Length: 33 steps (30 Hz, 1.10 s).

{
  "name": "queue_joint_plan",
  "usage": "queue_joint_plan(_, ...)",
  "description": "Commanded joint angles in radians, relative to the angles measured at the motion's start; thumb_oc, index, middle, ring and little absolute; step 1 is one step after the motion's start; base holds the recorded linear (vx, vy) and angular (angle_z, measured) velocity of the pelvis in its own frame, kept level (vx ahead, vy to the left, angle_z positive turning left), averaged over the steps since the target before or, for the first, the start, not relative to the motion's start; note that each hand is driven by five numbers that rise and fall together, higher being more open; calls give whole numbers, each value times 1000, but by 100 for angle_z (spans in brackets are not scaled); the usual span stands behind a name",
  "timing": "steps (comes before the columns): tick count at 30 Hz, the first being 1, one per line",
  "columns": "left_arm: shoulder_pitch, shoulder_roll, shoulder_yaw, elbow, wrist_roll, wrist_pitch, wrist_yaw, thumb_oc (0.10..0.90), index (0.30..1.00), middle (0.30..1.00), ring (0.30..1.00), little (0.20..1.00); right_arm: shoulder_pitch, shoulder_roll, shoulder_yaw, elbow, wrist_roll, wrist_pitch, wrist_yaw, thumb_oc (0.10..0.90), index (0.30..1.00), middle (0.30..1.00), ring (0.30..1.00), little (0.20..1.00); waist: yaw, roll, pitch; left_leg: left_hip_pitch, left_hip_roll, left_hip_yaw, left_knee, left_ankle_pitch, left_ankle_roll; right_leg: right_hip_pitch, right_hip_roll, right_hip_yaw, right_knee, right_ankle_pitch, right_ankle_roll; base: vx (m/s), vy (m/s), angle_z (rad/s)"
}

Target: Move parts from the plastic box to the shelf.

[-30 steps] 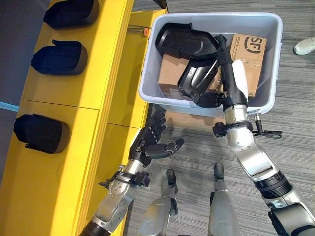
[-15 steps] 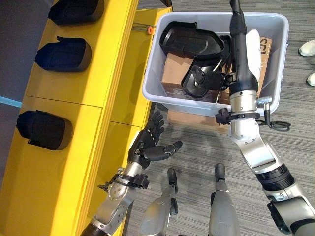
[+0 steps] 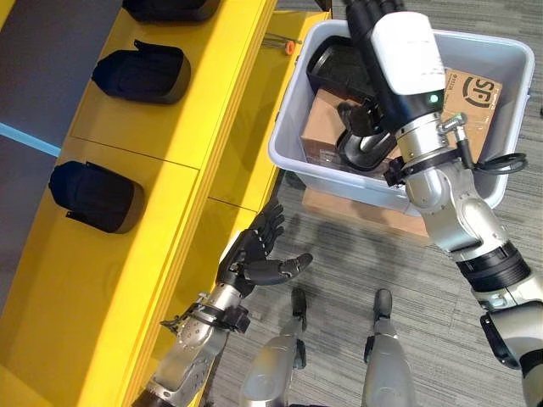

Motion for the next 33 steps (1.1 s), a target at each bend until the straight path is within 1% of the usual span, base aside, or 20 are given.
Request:
queue_joint_plan(1,-1,66,44,-173,-17,-65,-41,900,1000,1000,1000,1000,-239,-58,54,-92,-59,-31,-27,900,1000,1000,1000,1000,18,-29,-23,-36,25,-26,152,-195,-15,-10,-27,-34,108,-186,-51,-31,-85,15)
queue_joint_plan(3,2,74,60,-165,-18,-66,-58,900,1000,1000,1000,1000,-288,-100,106,-34,-39,-6,-33,900,1000,1000,1000,1000,28,-39,-17,-47,28,-29,157,-192,-16,-17,-26,-38,116,-186,-51,-28,-83,21)
queue_joint_plan(5,3,79,65,-168,-17,-62,-63,900,1000,1000,1000,1000,-305,-115,128,2,1,30,-43,900,1000,1000,1000,1000,31,-42,-12,-55,31,-32,162,-191,-17,-22,-24,-39,122,-188,-52,-19,-72,11)
queue_joint_plan(9,-3,88,72,-172,-21,-55,-77,900,1000,1000,1000,1000,-320,-137,145,101,29,34,-81,900,1000,1000,1000,1000,38,-45,7,-80,31,-40,180,-193,-15,-43,-22,-36,142,-193,-56,-34,-77,4)
queue_joint_plan(11,-7,91,72,-171,-21,-55,-81,900,1000,1000,1000,1000,-325,-142,148,124,72,62,-89,900,1000,1000,1000,1000,38,-46,16,-90,31,-42,190,-194,-14,-53,-21,-36,152,-195,-57,-41,-84,7)
queue_joint_plan(12,-13,96,72,-171,-16,-58,-87,900,1000,1000,1000,1000,-332,-147,144,159,78,74,-104,900,1000,1000,1000,1000,39,-47,30,-104,33,-45,199,-194,-13,-68,-20,-35,164,-198,-60,-53,-101,8)
queue_joint_plan(18,-14,103,68,-180,-21,-60,-79,900,1000,1000,1000,1000,-373,-167,142,259,135,105,-137,900,1000,1000,1000,1000,40,-34,30,-168,36,-53,221,-187,-15,-144,-11,-27,205,-211,-73,-30,-71,1)
queue_joint_plan(21,-10,103,68,-184,-21,-62,-77,900,1000,1000,1000,1000,-389,-176,134,288,178,149,-134,900,1000,1000,1000,1000,39,-25,30,-199,40,-55,227,-181,-19,-187,-7,-22,230,-220,-80,-29,-60,-2)
queue_joint_plan(23,-10,101,67,-188,-22,-60,-79,900,1000,1000,1000,1000,-389,-177,126,307,186,156,-141,900,1000,1000,1000,1000,37,-21,30,-212,42,-54,230,-180,-20,-212,-4,-18,246,-226,-86,-28,-40,-3)
queue_joint_plan(26,1,99,61,-190,-31,-67,-92,900,1000,1000,1000,1000,-387,-186,111,328,175,146,-134,900,1000,1000,1000,1000,29,-14,30,-228,45,-55,241,-185,-24,-255,-1,-7,284,-242,-95,-27,-46,-4)
queue_joint_plan(27,0,97,63,-193,-33,-65,-95,900,1000,1000,1000,1000,-393,-190,113,334,167,141,-131,900,1000,1000,1000,1000,28,-13,30,-236,47,-53,241,-181,-25,-268,0,-5,285,-237,-97,-34,-11,-3)
queue_joint_plan(30,4,93,55,-195,-34,-70,-94,900,1000,1000,1000,1000,-396,-190,123,343,167,143,-120,900,1000,1000,1000,1000,23,-9,30,-235,50,-49,243,-186,-27,-282,-1,0,301,-248,-100,-10,-11,-6)
queue_joint_plan(33,4,93,57,-193,-38,-74,-98,900,1000,1000,1000,1000,-400,-193,126,347,170,147,-116,900,1000,1000,1000,1000,21,-8,30,-243,53,-47,241,-181,-28,-299,1,5,305,-244,-103,-18,-12,-7)
